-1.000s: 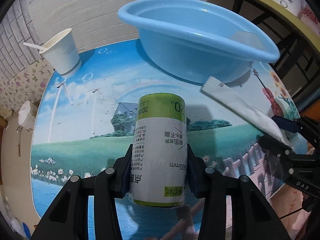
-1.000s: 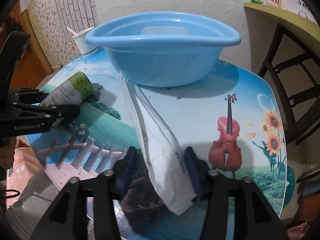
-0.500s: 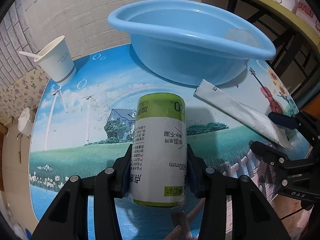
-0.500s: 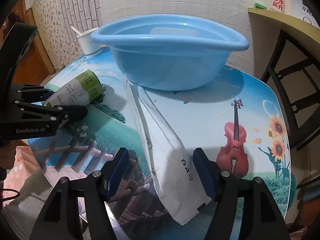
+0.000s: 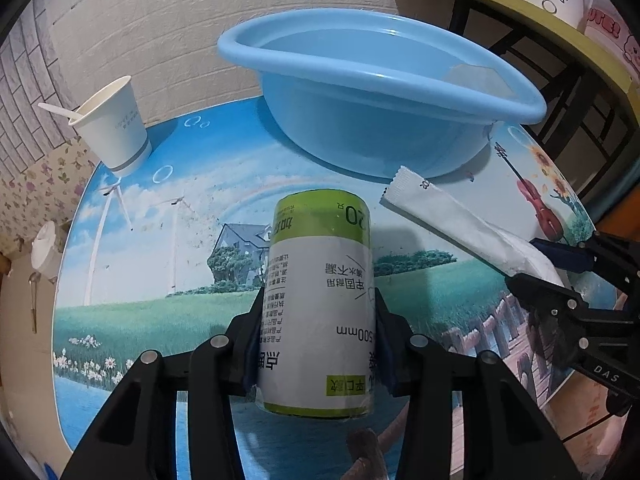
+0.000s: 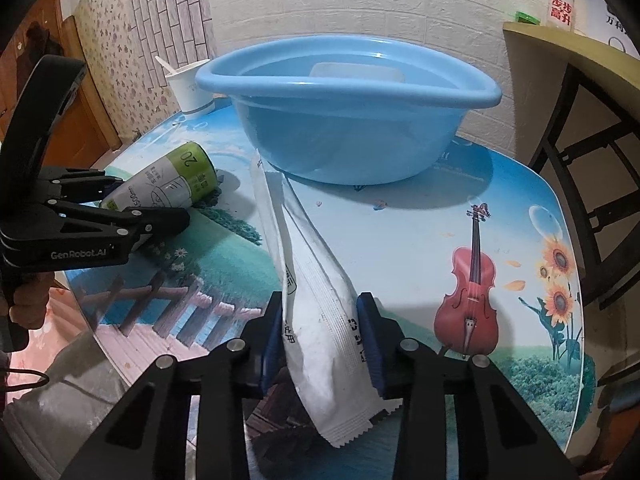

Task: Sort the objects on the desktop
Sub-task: 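Lift and carry the canister and packet over the blue basin with both grippers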

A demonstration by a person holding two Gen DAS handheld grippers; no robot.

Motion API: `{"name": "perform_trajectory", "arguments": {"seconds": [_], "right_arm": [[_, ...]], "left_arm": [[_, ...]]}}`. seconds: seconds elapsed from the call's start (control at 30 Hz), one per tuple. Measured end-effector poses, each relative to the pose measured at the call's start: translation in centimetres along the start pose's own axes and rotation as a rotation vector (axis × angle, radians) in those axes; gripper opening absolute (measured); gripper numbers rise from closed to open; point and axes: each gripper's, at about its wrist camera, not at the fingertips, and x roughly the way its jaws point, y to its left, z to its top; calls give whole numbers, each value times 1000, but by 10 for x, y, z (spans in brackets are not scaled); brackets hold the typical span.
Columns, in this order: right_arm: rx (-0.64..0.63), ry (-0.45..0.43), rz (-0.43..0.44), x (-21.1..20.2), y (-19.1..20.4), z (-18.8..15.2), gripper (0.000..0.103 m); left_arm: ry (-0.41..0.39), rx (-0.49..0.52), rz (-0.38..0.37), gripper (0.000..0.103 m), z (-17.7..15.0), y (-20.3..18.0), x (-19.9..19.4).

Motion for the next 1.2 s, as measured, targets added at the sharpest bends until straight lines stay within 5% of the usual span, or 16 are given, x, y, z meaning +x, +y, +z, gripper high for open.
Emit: {"name": "perform_trajectory", "arguments": {"seconds": [1.2], "right_arm": [[2,-200,-2,-79,44,23,36]], "left_arm": [[-169,-83,-30,43,-3,19,-106]]}}
